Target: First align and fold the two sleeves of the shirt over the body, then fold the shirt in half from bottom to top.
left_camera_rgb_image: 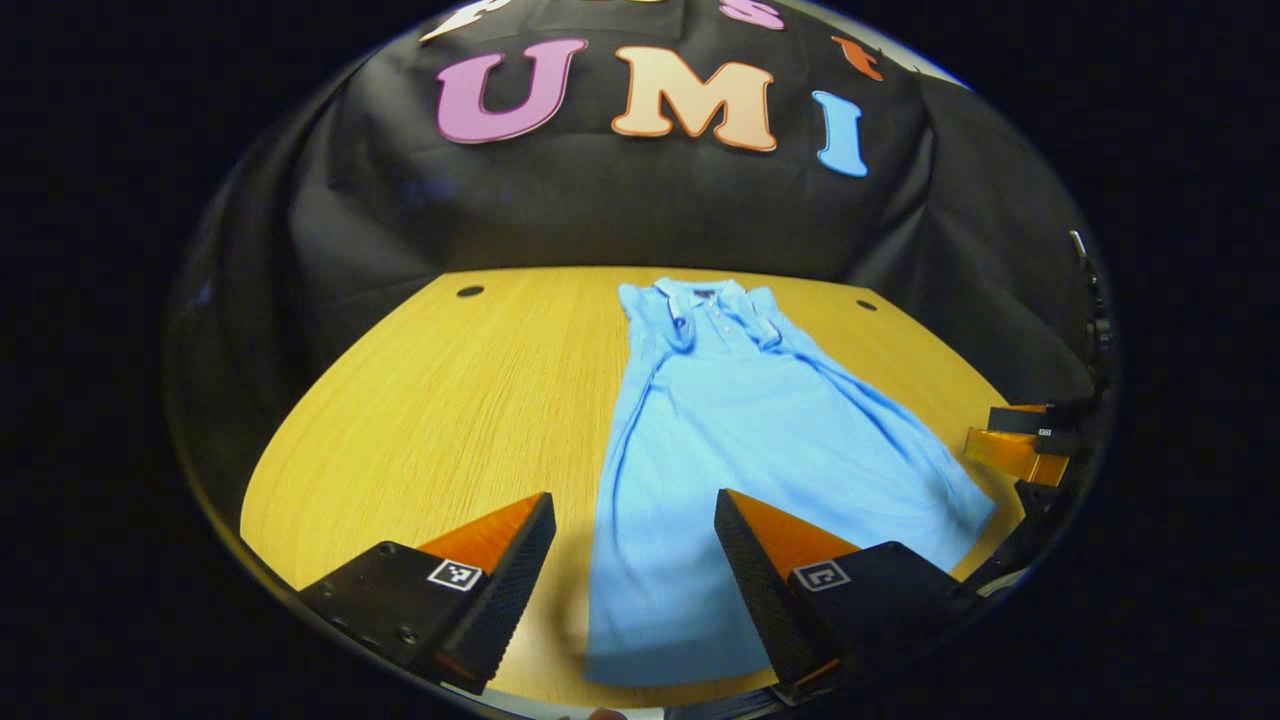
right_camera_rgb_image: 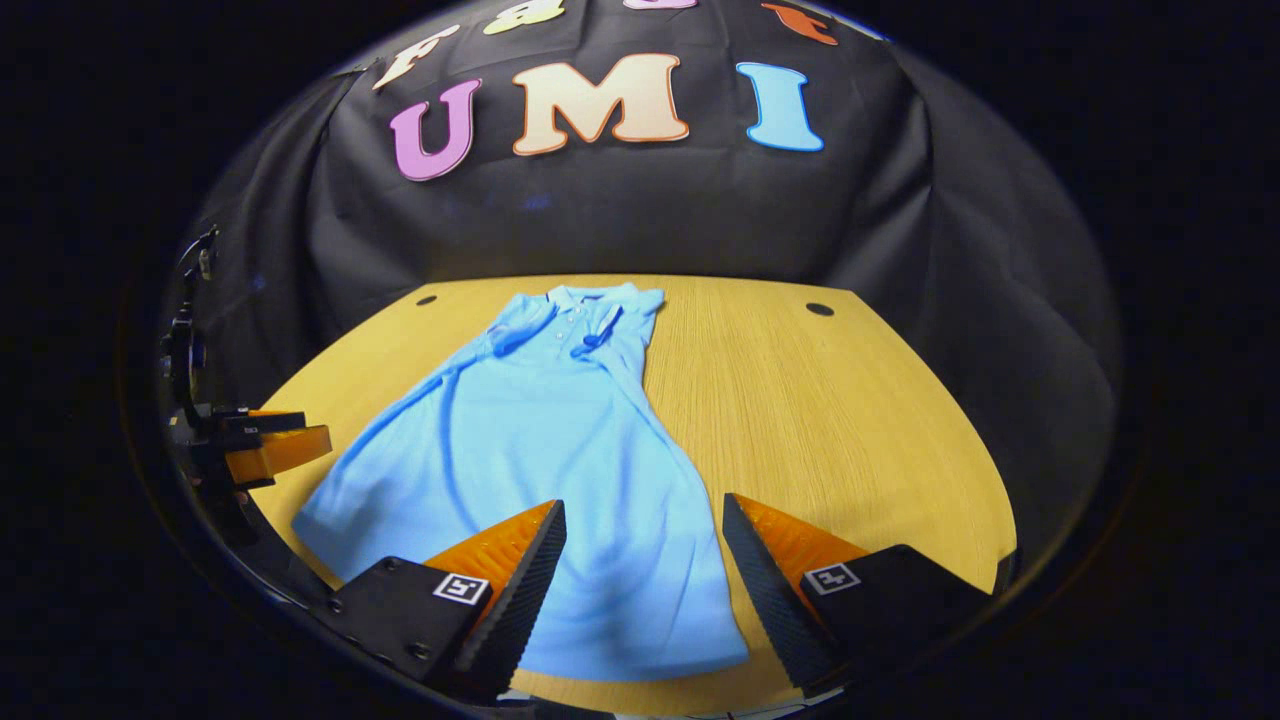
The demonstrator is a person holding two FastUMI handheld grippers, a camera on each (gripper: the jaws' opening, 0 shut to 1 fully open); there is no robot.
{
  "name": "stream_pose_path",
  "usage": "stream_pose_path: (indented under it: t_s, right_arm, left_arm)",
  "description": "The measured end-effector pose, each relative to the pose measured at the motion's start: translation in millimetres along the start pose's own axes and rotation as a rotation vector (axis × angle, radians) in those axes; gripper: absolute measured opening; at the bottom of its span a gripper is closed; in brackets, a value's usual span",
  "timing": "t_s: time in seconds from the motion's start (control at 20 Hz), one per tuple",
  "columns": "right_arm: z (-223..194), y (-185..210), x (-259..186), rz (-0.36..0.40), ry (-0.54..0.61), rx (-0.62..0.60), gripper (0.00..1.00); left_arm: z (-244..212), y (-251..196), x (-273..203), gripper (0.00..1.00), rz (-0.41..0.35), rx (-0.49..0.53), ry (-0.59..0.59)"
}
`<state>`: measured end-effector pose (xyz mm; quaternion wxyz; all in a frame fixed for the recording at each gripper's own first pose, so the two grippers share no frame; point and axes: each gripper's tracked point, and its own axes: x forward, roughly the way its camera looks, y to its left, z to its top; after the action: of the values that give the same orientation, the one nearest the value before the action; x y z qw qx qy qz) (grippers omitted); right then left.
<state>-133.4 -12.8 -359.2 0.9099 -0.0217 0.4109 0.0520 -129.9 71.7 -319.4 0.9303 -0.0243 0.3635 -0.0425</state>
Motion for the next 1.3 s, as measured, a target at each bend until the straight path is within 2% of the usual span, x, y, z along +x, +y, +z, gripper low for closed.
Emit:
stream_pose_path:
  t_s: [0.1,0.15,0.2,0.25,0.3,0.35,0.4,0.45,0.5,0.55,0.65,0.8,0.85,0.9,0.95,1.0,1.05,1.1,1.2,1.3]
  right_arm:
    - [-22.3,-6.9,-4.5,-0.012,0.031,-0.012,0.98]
    - [-30.5,-9.6,-6.0,-0.015,0.044,-0.015,0.94]
    - [-37.5,-12.1,-6.9,-0.019,0.052,-0.018,0.98]
    - [-43.0,-14.1,-6.4,-0.022,0.063,-0.022,0.98]
    - [-50.4,-15.3,-5.6,-0.025,0.075,-0.027,0.94]
    - [-56.3,-17.5,-6.5,-0.026,0.088,-0.033,0.98]
    - [-61.6,-17.8,-5.3,-0.025,0.097,-0.040,0.94]
    - [-64.2,-19.4,-4.9,-0.028,0.101,-0.054,0.94]
    - [-70.5,-21.5,-4.2,-0.028,0.115,-0.066,0.98]
    - [-71.6,-20.7,-5.3,-0.020,0.122,-0.062,0.96]
    - [-74.4,-19.1,-2.9,-0.003,0.139,-0.027,0.99]
    - [-76.8,-10.1,-2.9,0.034,0.163,-0.005,0.88]
    - [-74.9,-2.0,-3.6,0.064,0.168,-0.009,0.62]
    - [-76.7,4.6,-3.7,0.084,0.180,-0.009,0.37]
    - [-76.2,5.5,-1.3,0.081,0.177,-0.010,0.11]
    - [-77.7,9.6,-3.1,0.090,0.189,-0.010,0.06]
    - [-77.2,13.4,-1.7,0.102,0.198,-0.007,0.03]
    - [-74.9,15.6,-3.0,0.111,0.202,-0.002,0.03]
    - [-65.4,20.4,-4.6,0.127,0.196,0.025,0.03]
    - [-38.9,27.8,-4.1,0.152,0.159,0.058,0.03]
  left_arm:
    - [-21.5,-0.5,-7.3,0.97,0.014,-0.005,0.024]
    - [-30.2,-1.2,-10.3,0.96,0.019,0.001,0.036]
    - [-38.2,-2.3,-11.5,0.97,0.022,0.007,0.048]
    - [-44.7,-3.9,-12.4,0.96,0.021,0.013,0.054]
    - [-50.5,-4.3,-13.1,0.96,0.023,0.021,0.065]
    - [-56.4,-5.6,-12.3,0.96,0.023,0.025,0.075]
    - [-64.6,-7.5,-11.5,0.96,0.024,0.027,0.088]
    - [-71.7,-8.5,-12.7,0.96,0.035,0.032,0.110]
    - [-67.4,-9.7,-13.0,0.98,0.040,0.050,0.080]
    - [-65.1,-13.4,-11.5,0.99,0.033,0.058,0.081]
    - [-68.3,-17.3,-7.9,0.98,0.028,0.050,0.078]
    - [-70.4,-23.3,-9.3,0.94,0.005,0.050,0.072]
    - [-69.1,-27.1,-8.8,0.84,-0.015,0.045,0.065]
    - [-68.4,-29.7,-8.5,0.61,-0.025,0.034,0.065]
    - [-68.9,-31.7,-6.3,0.47,-0.033,0.020,0.071]
    - [-67.0,-34.9,-3.4,0.32,-0.055,-0.002,0.077]
    - [-66.2,-36.1,-3.2,0.23,-0.062,-0.046,0.089]
    - [-64.1,-35.2,-3.3,0.00,-0.073,-0.082,0.102]
    - [-63.0,-34.0,-2.1,0.00,-0.094,-0.132,0.142]
    - [-52.7,-29.2,-0.9,0.00,-0.093,-0.150,0.164]
